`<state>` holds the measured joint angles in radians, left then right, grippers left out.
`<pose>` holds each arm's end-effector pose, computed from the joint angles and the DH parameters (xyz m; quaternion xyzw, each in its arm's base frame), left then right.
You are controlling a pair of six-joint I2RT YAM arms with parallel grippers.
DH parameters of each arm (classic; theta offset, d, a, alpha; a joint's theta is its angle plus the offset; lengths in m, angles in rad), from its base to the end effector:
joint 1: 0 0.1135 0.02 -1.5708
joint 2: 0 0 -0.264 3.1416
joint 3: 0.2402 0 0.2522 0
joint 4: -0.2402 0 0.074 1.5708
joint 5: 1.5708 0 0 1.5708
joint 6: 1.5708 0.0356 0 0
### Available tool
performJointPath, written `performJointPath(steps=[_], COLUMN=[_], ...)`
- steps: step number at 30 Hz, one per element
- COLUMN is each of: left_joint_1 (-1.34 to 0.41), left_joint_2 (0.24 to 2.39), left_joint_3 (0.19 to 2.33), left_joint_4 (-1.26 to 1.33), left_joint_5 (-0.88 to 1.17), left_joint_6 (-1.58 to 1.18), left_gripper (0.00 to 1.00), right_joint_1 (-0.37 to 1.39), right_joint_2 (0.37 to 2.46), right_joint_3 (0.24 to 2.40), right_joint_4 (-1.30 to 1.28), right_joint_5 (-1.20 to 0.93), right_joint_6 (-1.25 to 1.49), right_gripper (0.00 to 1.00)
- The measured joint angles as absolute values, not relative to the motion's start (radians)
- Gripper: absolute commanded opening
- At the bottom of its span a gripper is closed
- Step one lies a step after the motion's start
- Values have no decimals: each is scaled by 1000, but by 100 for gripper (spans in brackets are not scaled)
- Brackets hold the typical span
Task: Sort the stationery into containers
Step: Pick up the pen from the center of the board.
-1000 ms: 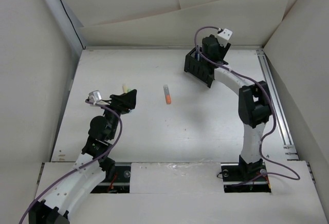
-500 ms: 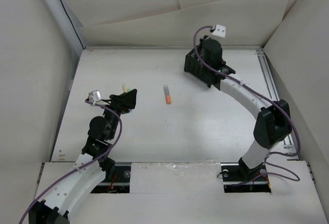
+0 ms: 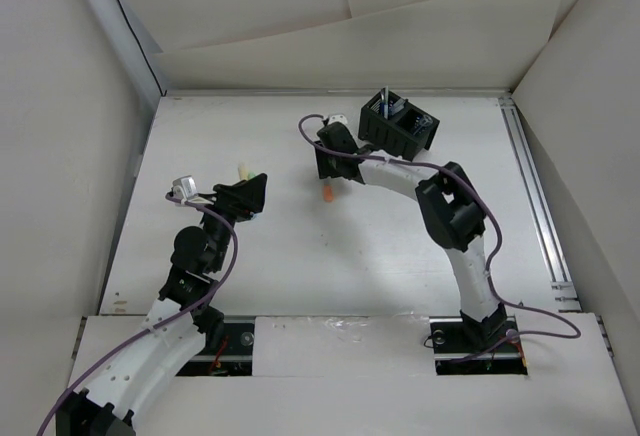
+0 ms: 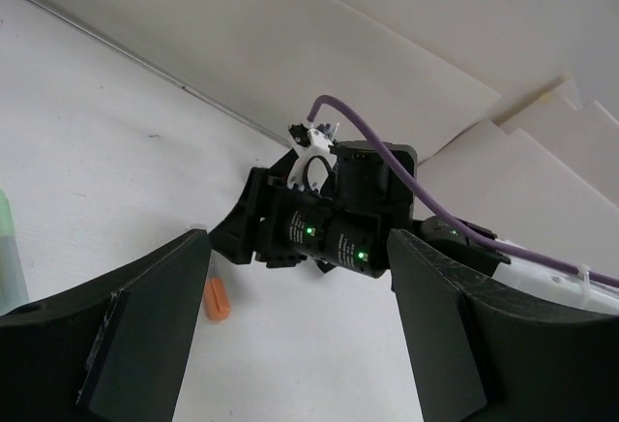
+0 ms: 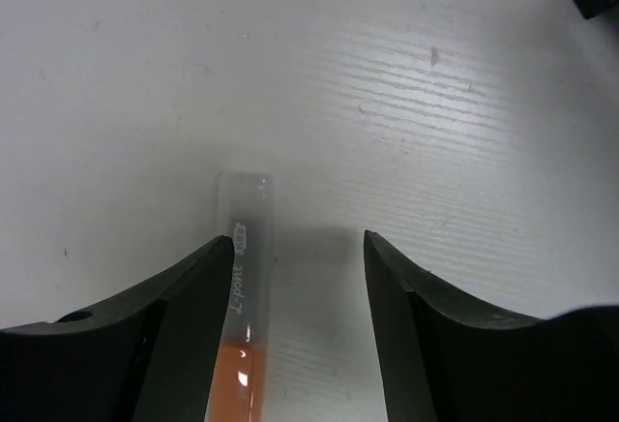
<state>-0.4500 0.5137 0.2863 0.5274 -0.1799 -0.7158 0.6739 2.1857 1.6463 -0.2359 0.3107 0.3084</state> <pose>0.1346 -0.0579 0.2787 -0.1500 0.5763 -0.3967 0.6986 0.3900 0.2975 0.1793 -0.1066 0.9066 0.0547 0.4047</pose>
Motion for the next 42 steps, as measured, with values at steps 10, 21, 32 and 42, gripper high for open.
performJointPath(steps=[10, 21, 32, 42], left_joint_1=[-450, -450, -450, -450], left_joint_2=[515, 514, 514, 506], left_joint_3=[286, 286, 286, 286], left_joint_4=[527, 527, 527, 529], left_joint_5=[-178, -176, -176, -175], left_joint_6=[-716, -716, -716, -716], left_gripper=[71, 71, 71, 71], right_joint_1=[677, 676, 669, 665], right_joint_2=[2260, 2312, 2313, 2310], right_joint_3=[1817, 1834, 1836, 1831], right_joint_4=[-317, -356, -378, -381], right_joint_5=[262, 236, 225, 212], right_joint_6=[305, 306, 307, 305], right_gripper=[53, 38, 51, 9])
